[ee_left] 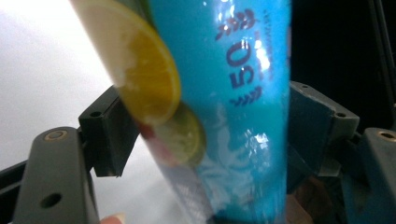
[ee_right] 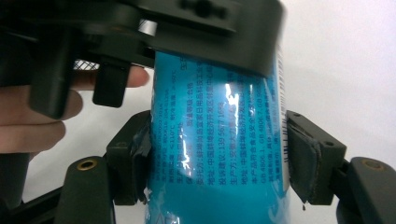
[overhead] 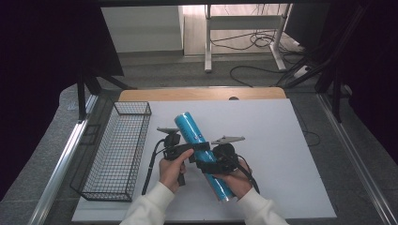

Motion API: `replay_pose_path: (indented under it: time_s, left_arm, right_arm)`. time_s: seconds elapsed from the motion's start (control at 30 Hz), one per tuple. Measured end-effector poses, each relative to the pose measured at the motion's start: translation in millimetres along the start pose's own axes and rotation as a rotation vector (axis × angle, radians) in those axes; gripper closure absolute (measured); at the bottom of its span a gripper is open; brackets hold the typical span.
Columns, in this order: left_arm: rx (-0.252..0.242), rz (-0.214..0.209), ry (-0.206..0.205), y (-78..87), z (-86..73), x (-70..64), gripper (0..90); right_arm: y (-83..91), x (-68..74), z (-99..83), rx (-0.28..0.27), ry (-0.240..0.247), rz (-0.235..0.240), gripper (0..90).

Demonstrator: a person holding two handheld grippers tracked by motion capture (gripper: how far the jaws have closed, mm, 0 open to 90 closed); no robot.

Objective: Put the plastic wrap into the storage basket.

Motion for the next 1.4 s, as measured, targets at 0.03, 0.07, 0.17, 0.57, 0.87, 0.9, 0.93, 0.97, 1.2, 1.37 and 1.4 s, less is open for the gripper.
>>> replay_pose_path:
  time_s: [0.03,0.07,0.17,0.57,0.87,0.9,0.93,0.97,1.2,1.37,1.4]
  left_arm:
    - [0.0,0.0,0.0,0.0,0.0,0.0,24.4]
    - [-0.004,-0.003,0.0,1.4,0.3,0.4,24.4]
    - [-0.007,-0.031,0.027,4.1,2.7,3.6,26.8]
    - [-0.005,-0.092,-0.045,30.3,23.2,-8.1,31.5]
    - [-0.008,-0.114,-0.092,46.3,31.5,-10.8,31.8]
    - [-0.02,-0.12,-0.091,51.7,33.7,-9.7,31.8]
    - [-0.02,-0.12,-0.091,51.7,33.7,-9.7,31.8]
    - [-0.018,-0.113,-0.098,55.0,35.2,-9.9,31.8]
    - [0.007,-0.049,-0.141,76.8,42.4,-8.9,31.9]
    - [0.005,-0.003,-0.178,99.2,49.9,-10.2,31.8]
    - [0.005,-0.003,-0.178,99.2,49.9,-10.2,31.9]
  right_arm:
    - [-0.2,1.8,0.0,-0.002,0.008,-0.001,31.9]
    - [-0.2,1.8,0.0,-0.002,0.008,-0.001,31.9]
    - [-0.9,5.5,1.2,-0.011,0.019,-0.015,31.8]
    - [8.5,23.4,11.2,-0.085,0.062,-0.016,30.8]
    - [21.2,19.5,15.3,-0.107,0.045,0.101,20.0]
    - [27.2,14.0,16.6,-0.109,0.034,0.124,17.4]
    - [27.2,14.0,16.6,-0.109,0.034,0.124,17.4]
    - [31.0,11.1,17.4,-0.116,0.024,0.144,17.1]
    - [65.1,-26.9,15.9,-0.204,-0.009,0.18,17.5]
    - [76.8,-74.1,-2.3,-0.197,-0.059,0.1,17.5]
    - [76.8,-74.1,-2.3,-0.197,-0.059,0.1,17.5]
Point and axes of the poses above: each handheld gripper's, and its own axes: y roughly backward along the jaws, z roughly out of its top, x roughly to its left, the point moved 1 cm from there along -y, roughly forward along the jaws, and after that the axes turned 10 degrees about -y, right-handed, at the moved point
